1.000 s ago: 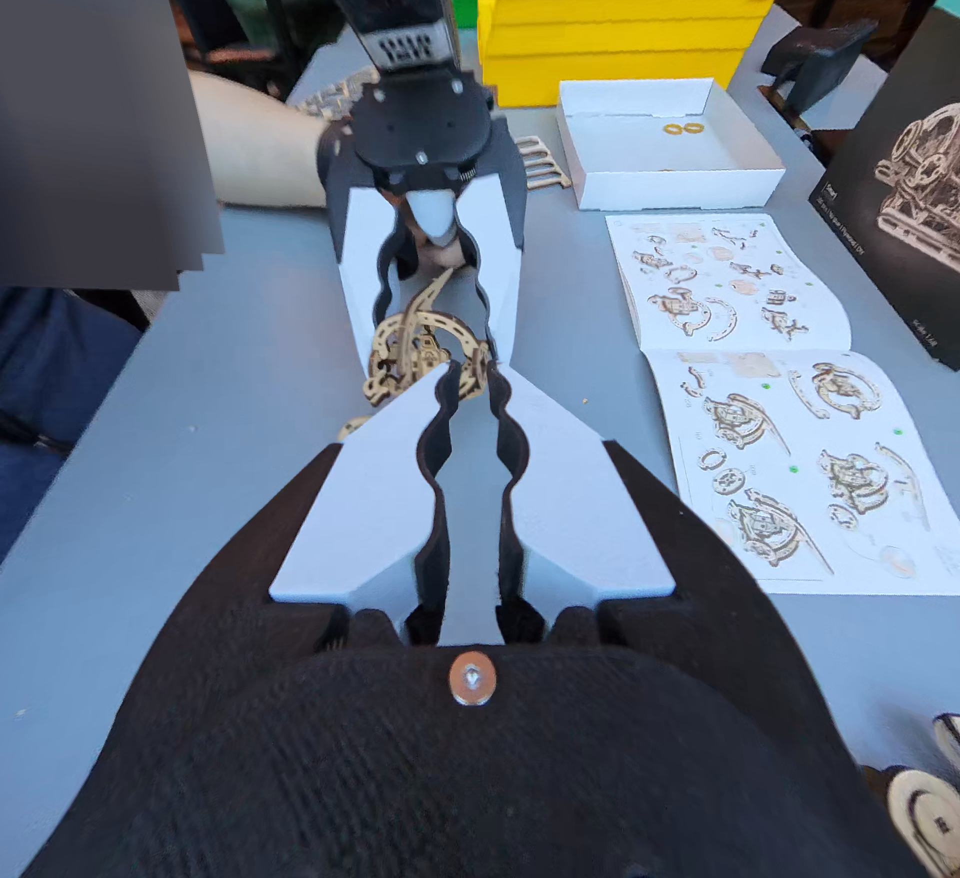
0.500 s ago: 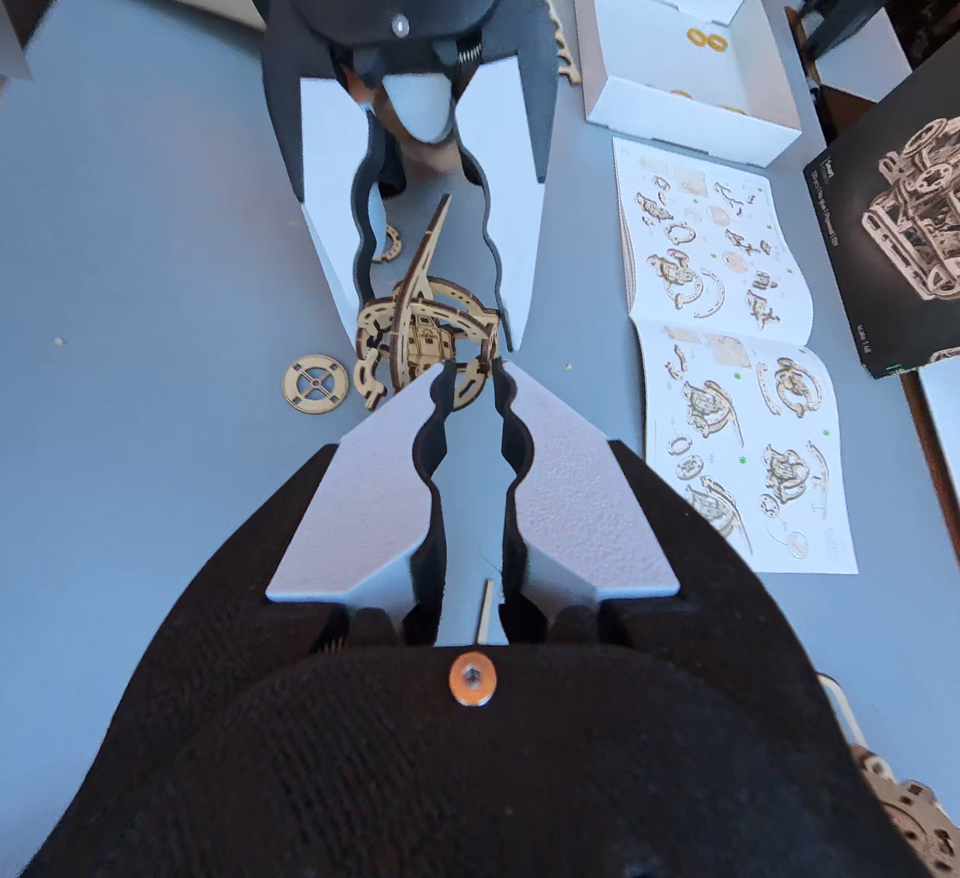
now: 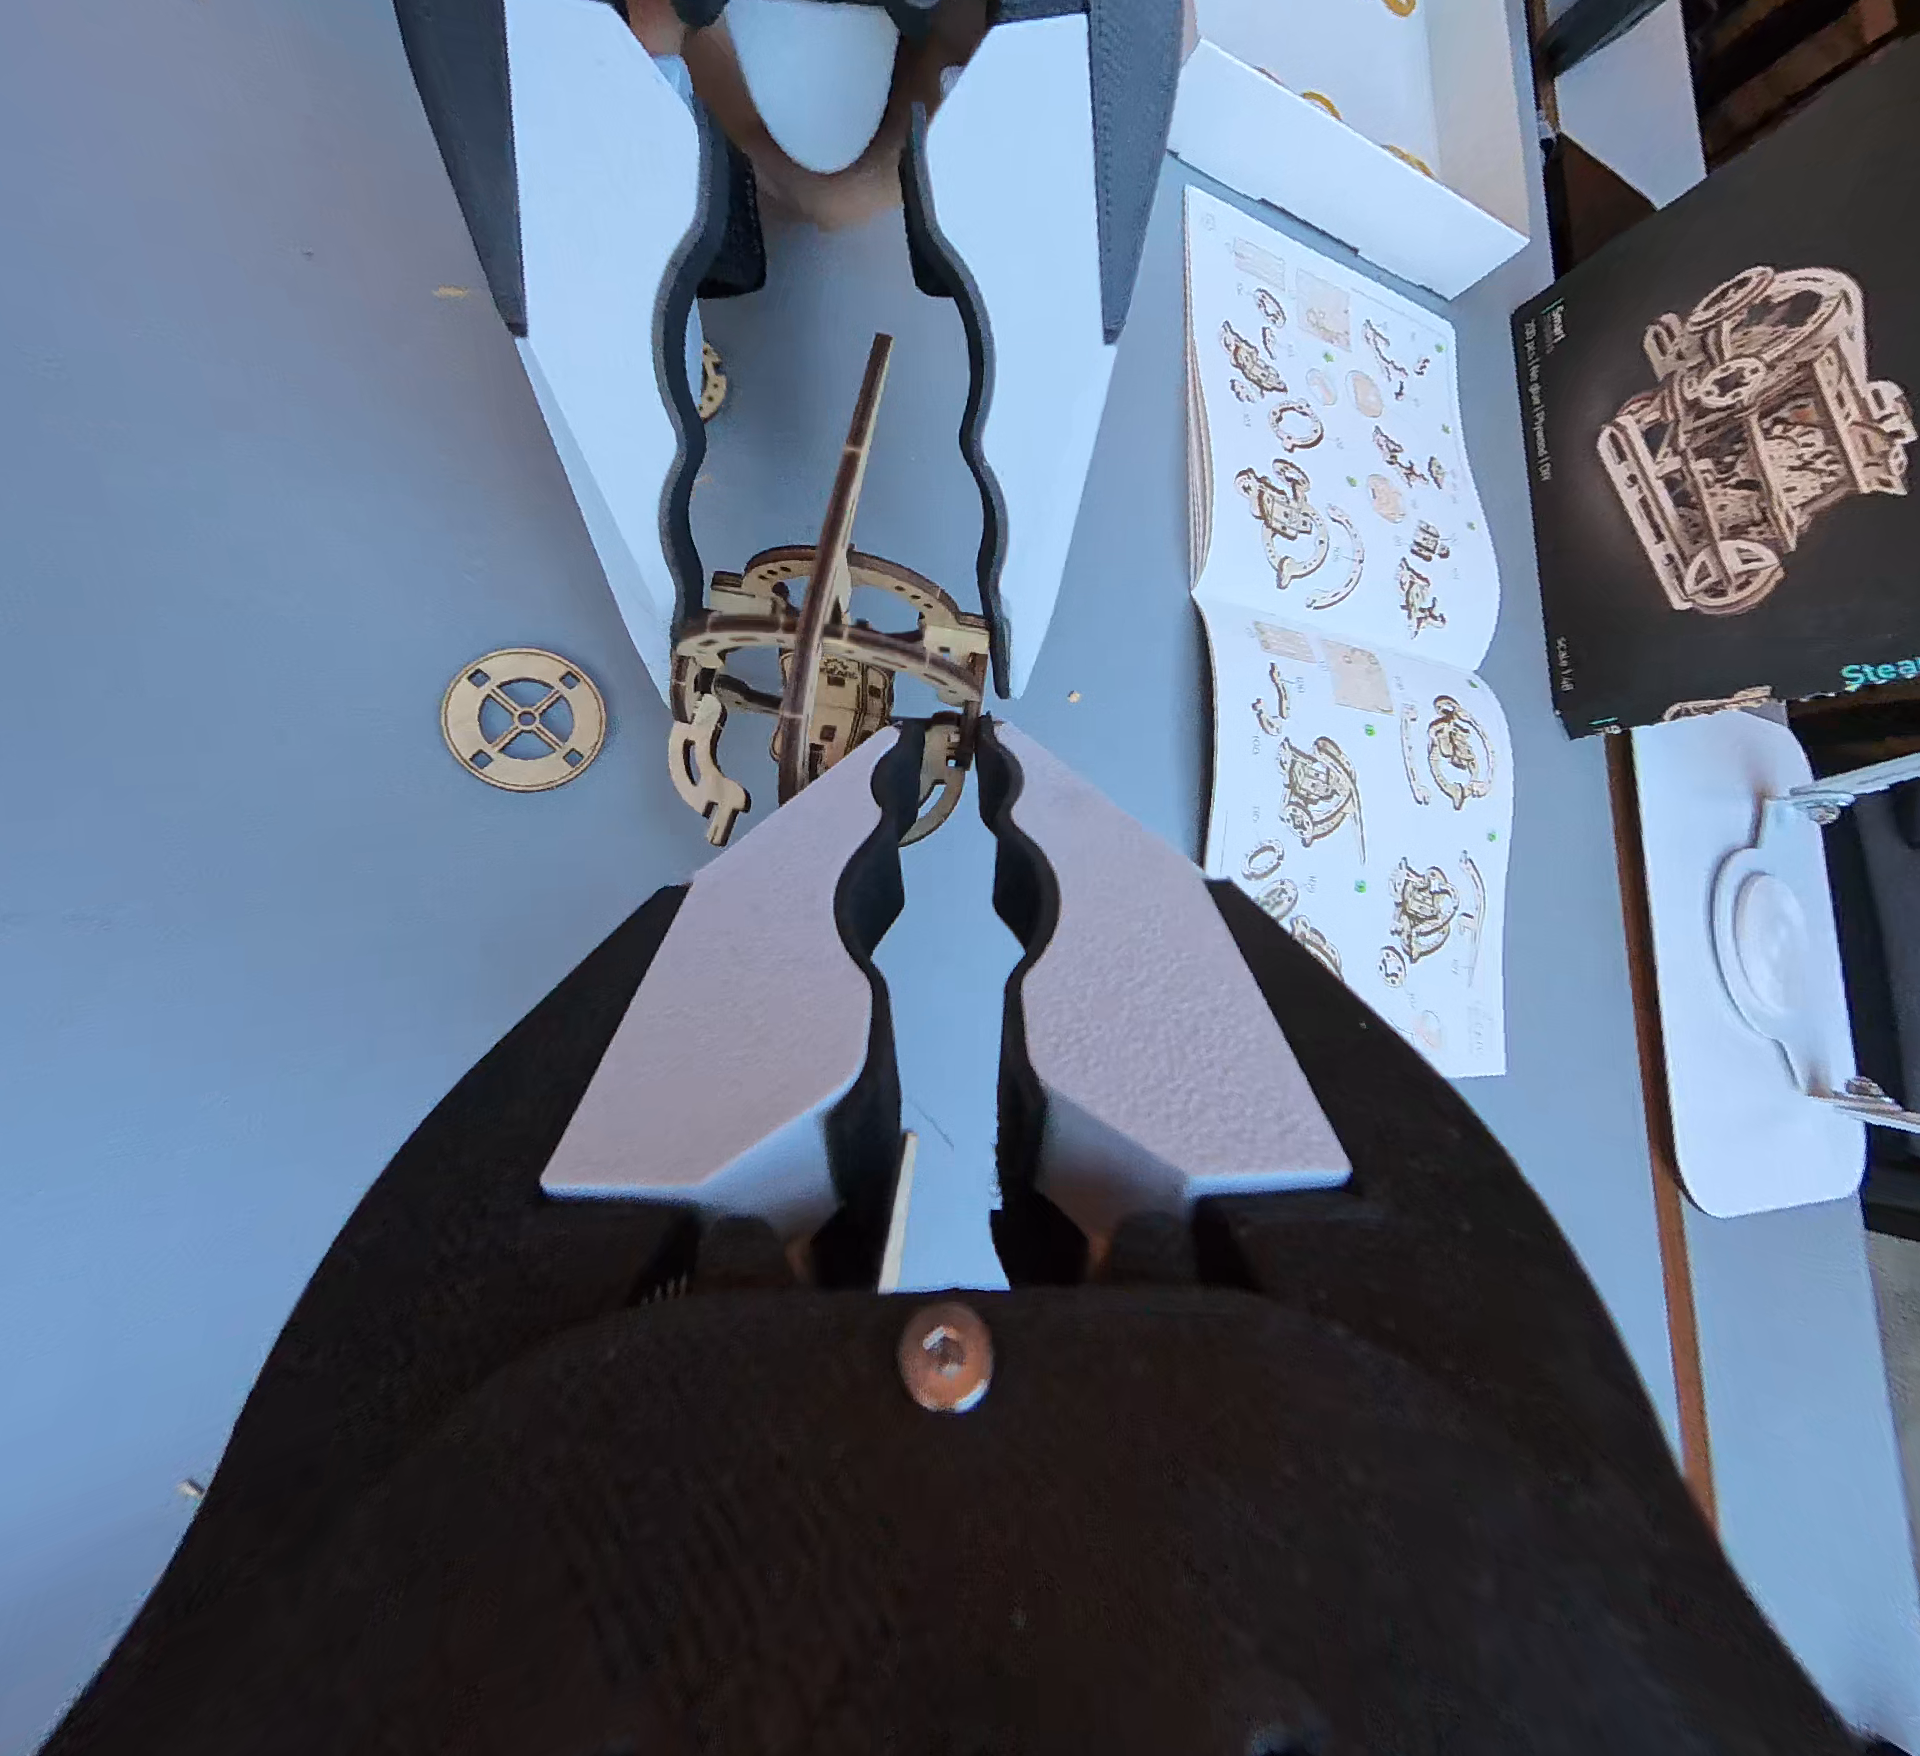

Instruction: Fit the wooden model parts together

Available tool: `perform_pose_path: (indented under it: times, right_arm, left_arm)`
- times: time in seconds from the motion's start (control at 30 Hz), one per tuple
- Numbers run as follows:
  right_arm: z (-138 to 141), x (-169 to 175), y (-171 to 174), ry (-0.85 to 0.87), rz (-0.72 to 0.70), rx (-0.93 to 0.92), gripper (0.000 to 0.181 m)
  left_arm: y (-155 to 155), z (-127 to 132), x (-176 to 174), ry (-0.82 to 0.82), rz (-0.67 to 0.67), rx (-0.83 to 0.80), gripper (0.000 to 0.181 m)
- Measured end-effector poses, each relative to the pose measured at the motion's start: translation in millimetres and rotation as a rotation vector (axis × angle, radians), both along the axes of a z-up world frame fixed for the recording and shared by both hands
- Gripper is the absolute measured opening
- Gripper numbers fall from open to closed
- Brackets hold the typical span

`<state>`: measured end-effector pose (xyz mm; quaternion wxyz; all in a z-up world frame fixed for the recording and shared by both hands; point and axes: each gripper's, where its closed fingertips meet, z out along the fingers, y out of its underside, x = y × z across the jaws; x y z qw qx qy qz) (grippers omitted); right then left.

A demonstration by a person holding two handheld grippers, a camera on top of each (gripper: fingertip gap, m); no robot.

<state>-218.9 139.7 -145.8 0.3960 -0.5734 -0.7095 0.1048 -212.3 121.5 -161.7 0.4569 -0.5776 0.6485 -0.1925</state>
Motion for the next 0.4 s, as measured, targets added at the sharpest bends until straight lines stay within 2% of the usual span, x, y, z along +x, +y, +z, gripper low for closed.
perform_pose_path:
  times: [0.4]
  right_arm:
    - [-5.4, 1.7, 3.8, -0.050, -0.053, -0.006, 0.011]
  left_arm:
    - [4.7, -8.8, -1.1, 0.086, 0.036, 0.076, 0.060]
